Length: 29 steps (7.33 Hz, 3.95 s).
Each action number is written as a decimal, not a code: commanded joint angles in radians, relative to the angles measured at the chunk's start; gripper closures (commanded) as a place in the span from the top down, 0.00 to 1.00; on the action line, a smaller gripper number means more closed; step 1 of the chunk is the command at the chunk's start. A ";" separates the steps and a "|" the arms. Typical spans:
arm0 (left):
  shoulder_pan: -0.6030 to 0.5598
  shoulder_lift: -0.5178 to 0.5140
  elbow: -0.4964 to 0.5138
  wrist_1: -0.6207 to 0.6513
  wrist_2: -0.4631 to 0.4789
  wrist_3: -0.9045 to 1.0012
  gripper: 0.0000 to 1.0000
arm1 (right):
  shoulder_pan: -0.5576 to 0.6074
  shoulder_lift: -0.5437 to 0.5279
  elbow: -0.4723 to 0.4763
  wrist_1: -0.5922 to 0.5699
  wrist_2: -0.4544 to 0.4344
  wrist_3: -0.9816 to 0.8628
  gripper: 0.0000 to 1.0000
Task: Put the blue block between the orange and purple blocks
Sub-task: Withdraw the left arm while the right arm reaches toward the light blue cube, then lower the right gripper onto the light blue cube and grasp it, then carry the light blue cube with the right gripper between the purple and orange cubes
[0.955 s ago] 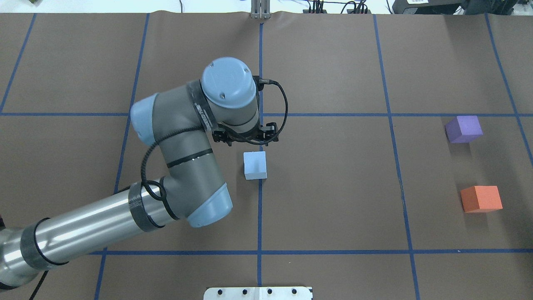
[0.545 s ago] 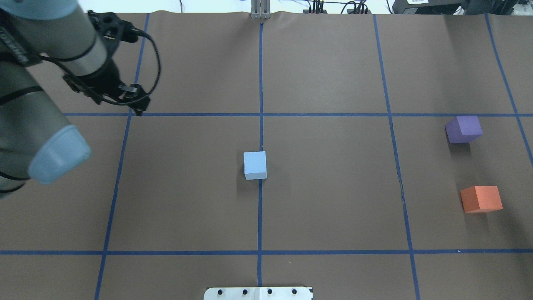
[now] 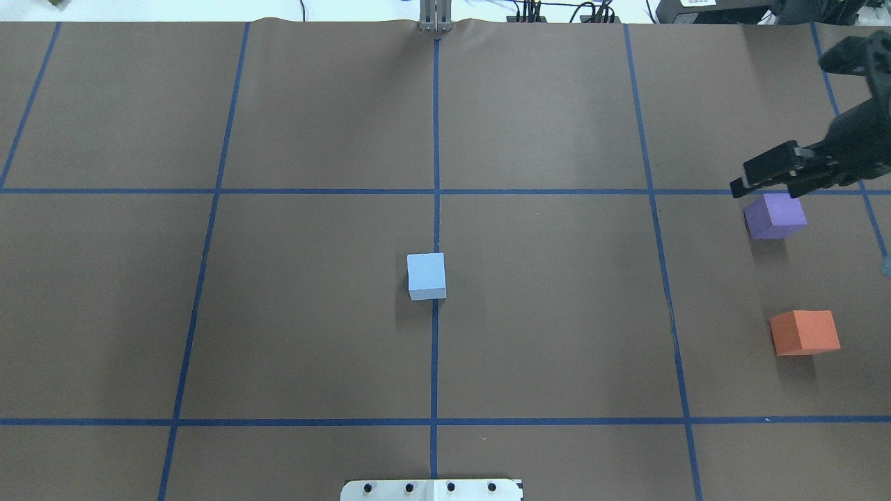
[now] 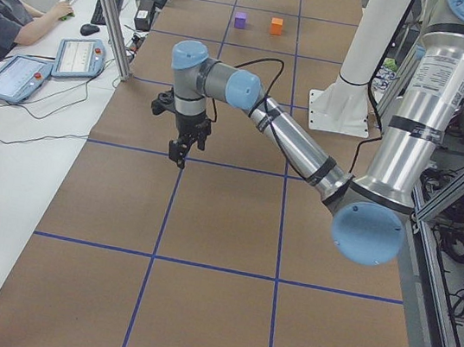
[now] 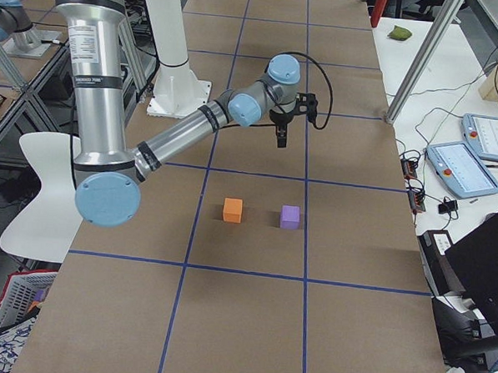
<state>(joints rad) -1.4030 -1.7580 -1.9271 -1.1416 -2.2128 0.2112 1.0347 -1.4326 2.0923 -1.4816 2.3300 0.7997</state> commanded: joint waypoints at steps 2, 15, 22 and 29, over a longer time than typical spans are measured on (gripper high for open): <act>-0.244 0.081 0.241 -0.054 -0.010 0.305 1.00 | -0.334 0.344 -0.021 -0.261 -0.286 0.246 1.00; -0.263 0.201 0.235 -0.176 -0.134 0.217 1.00 | -0.639 0.716 -0.684 -0.042 -0.640 0.417 0.89; -0.263 0.201 0.232 -0.178 -0.136 0.173 1.00 | -0.455 0.477 -0.337 -0.086 -0.457 0.257 0.39; -0.261 0.221 0.232 -0.345 -0.150 -0.006 1.00 | -0.010 -0.148 -0.080 0.022 -0.169 -0.251 0.39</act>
<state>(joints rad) -1.6644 -1.5378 -1.6951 -1.4816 -2.3622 0.2074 0.9744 -1.4588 2.0195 -1.5601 2.1355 0.5923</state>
